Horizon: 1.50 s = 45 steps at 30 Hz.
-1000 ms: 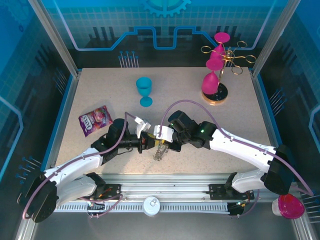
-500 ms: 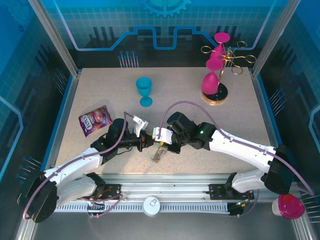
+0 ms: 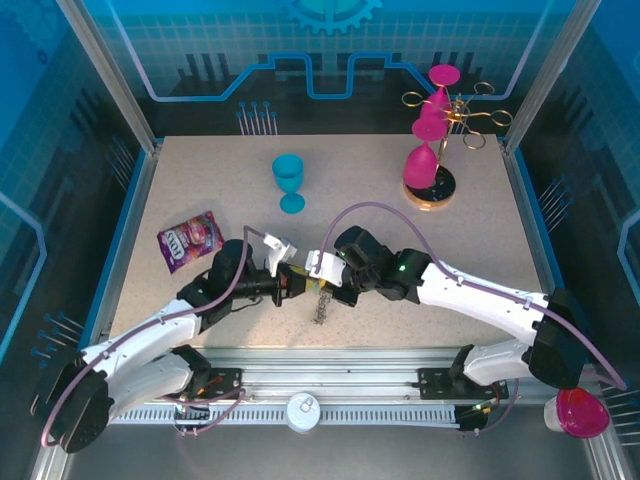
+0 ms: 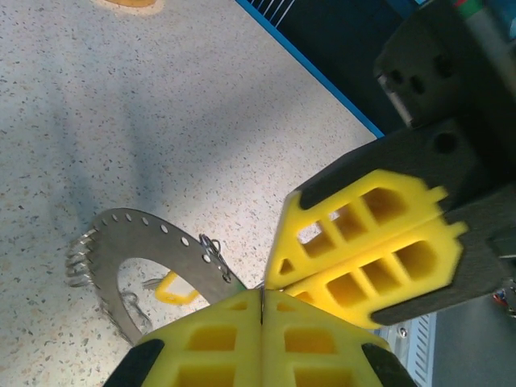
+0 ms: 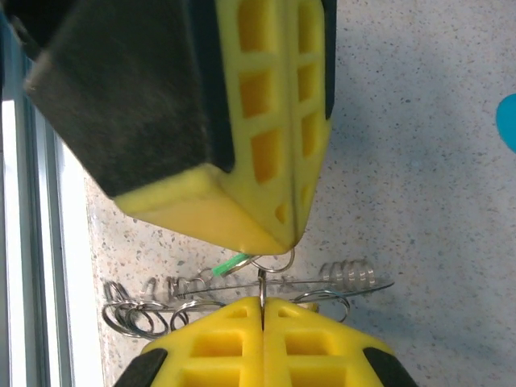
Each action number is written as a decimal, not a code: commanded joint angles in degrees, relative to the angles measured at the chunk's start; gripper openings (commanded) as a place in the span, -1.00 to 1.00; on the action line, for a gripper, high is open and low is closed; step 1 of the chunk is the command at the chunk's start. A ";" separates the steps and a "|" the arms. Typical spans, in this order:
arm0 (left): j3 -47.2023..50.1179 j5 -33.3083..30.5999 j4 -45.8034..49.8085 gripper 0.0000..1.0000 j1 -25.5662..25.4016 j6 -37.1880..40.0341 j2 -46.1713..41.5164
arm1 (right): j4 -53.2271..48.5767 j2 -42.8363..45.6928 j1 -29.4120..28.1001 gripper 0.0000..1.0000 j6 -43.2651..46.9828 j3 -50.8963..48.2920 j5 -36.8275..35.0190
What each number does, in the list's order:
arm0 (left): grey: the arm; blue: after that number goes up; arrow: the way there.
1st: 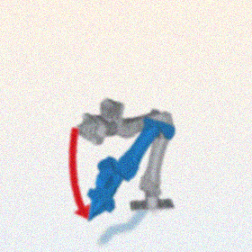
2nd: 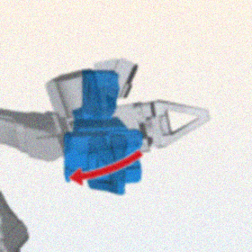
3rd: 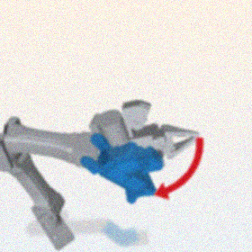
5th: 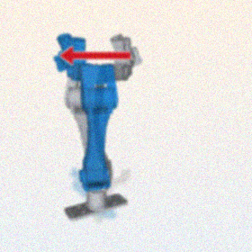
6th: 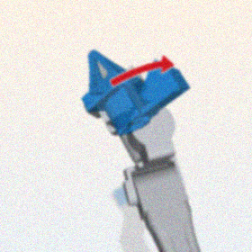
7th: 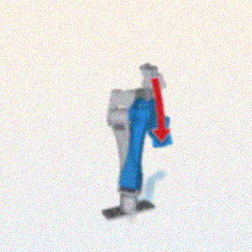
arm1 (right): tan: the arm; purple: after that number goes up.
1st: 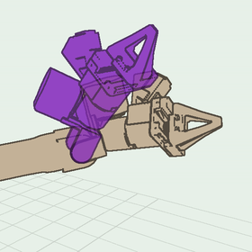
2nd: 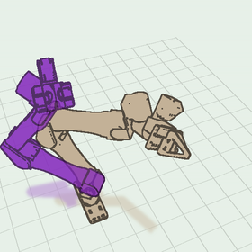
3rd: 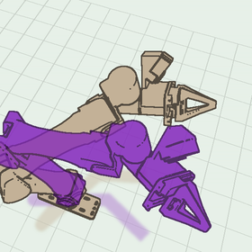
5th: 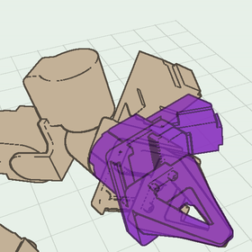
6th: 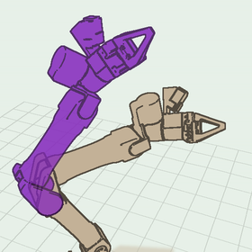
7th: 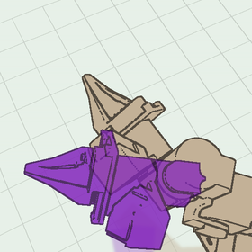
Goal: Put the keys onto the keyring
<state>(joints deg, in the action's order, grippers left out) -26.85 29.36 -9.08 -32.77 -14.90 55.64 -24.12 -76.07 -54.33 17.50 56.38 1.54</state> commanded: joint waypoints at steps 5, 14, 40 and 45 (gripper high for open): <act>1.66 -1.75 5.26 -1.00 0.55 1.56 -3.59 | 12.68 1.71 0.98 -1.00 -5.30 -6.45 4.27; 2.54 -1.85 9.90 -1.00 0.95 0.39 -6.37 | 24.03 1.63 1.85 -1.00 -7.83 -14.42 7.13; 1.52 4.75 3.37 -1.00 1.53 0.66 -2.02 | 21.86 3.42 1.42 -1.00 -6.49 -13.76 8.69; 1.80 4.06 3.39 -1.00 1.57 0.57 -2.29 | 21.09 3.30 1.33 -1.00 -6.30 -13.34 8.65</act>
<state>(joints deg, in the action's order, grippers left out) -24.80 32.25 -3.60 -31.70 -14.70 53.80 -1.67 -73.60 -53.08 10.55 43.05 9.50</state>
